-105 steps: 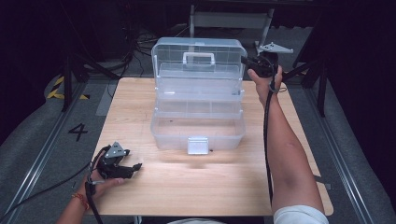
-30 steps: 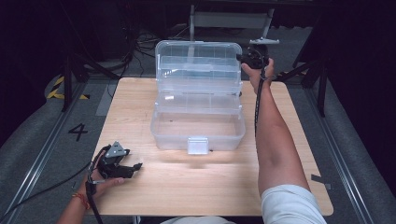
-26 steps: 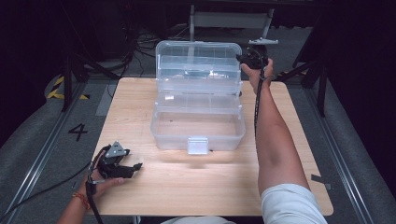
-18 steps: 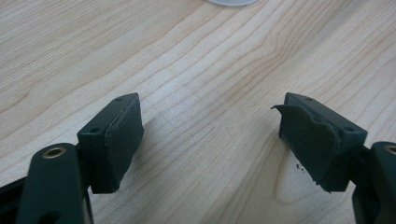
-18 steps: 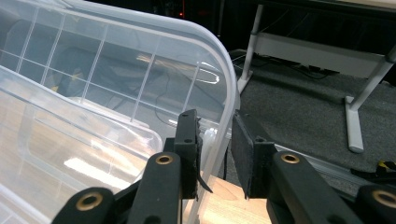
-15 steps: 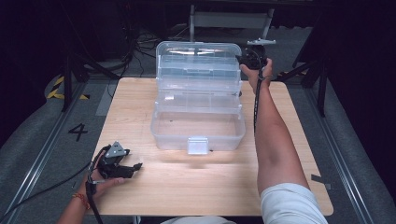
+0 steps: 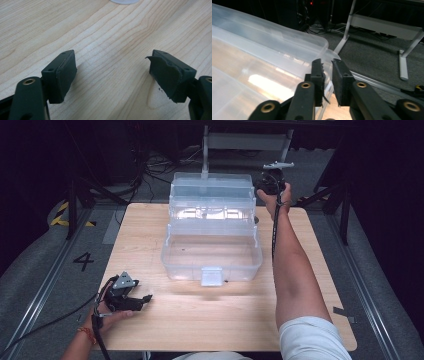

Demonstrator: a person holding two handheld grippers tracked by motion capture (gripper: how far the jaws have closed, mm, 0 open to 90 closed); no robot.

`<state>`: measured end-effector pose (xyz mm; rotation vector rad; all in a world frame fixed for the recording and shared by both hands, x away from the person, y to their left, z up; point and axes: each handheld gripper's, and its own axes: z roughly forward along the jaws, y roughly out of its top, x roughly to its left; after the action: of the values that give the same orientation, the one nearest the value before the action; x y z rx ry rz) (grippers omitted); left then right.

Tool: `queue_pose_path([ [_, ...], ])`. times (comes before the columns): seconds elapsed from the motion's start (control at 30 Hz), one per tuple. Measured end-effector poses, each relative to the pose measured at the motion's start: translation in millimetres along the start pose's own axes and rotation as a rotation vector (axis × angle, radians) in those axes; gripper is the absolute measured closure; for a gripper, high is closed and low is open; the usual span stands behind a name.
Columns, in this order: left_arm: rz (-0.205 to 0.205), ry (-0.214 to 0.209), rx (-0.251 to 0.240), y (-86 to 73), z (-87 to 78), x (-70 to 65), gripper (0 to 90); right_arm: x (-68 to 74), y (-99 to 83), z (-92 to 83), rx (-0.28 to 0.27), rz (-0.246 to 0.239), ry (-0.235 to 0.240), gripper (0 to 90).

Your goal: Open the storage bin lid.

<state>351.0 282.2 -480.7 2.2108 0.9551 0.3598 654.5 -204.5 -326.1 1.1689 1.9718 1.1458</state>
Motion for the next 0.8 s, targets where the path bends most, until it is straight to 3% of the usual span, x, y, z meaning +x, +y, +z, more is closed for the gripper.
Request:
queue_pose_path([
  [0.57,0.002,0.003,0.002,-0.4,-0.2,-0.2,22.3,1.9,1.0,-10.9,-0.027,-0.006,-0.003,80.3],
  [0.8,0.005,0.003,0.004,-0.3,-0.3,0.0,22.3,10.0,3.0,-24.3,-0.035,-0.060,0.005,80.1],
])
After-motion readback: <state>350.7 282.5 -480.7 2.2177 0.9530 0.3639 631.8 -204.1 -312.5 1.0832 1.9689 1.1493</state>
